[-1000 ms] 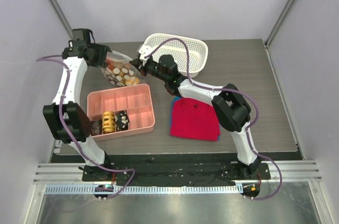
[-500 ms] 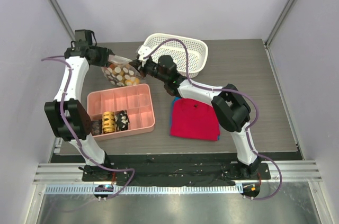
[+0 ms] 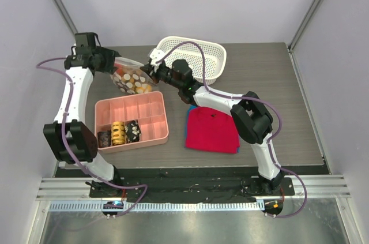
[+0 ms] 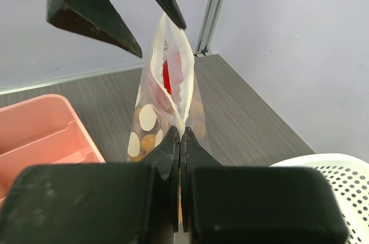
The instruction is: Open the zip-top bag and remove the fake food
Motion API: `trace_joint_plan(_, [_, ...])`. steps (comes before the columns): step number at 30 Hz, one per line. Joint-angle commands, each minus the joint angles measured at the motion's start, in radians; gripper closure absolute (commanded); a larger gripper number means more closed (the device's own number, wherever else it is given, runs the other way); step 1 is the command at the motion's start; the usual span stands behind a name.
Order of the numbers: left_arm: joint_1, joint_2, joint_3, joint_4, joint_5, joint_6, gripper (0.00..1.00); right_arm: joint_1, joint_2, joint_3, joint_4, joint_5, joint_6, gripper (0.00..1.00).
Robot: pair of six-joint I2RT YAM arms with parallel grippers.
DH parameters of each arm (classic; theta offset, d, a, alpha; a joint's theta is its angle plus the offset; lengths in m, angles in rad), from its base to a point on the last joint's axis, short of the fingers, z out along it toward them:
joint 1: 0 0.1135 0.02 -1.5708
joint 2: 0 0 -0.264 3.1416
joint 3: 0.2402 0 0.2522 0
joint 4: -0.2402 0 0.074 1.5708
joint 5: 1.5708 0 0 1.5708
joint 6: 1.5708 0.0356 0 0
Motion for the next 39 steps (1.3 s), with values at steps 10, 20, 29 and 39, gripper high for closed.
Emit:
trace_joint_plan(10, [0.007,-0.065,-0.053,0.03,-0.039,0.026,0.64,0.009,-0.068,0.051,0.037,-0.009,-0.005,0.99])
trace_joint_plan(20, [0.006,0.008,-0.021,0.028,-0.024,0.019,0.69,0.017,-0.066,0.052,0.025,-0.009,-0.019,0.99])
trace_joint_plan(29, [0.007,0.079,0.047,0.03,-0.016,0.055,0.72,0.027,-0.058,0.062,0.01,-0.012,-0.034,0.99])
trace_joint_plan(39, [0.009,0.131,0.309,0.005,0.001,0.521,1.0,0.027,-0.207,-0.001,-0.159,0.212,0.387,0.58])
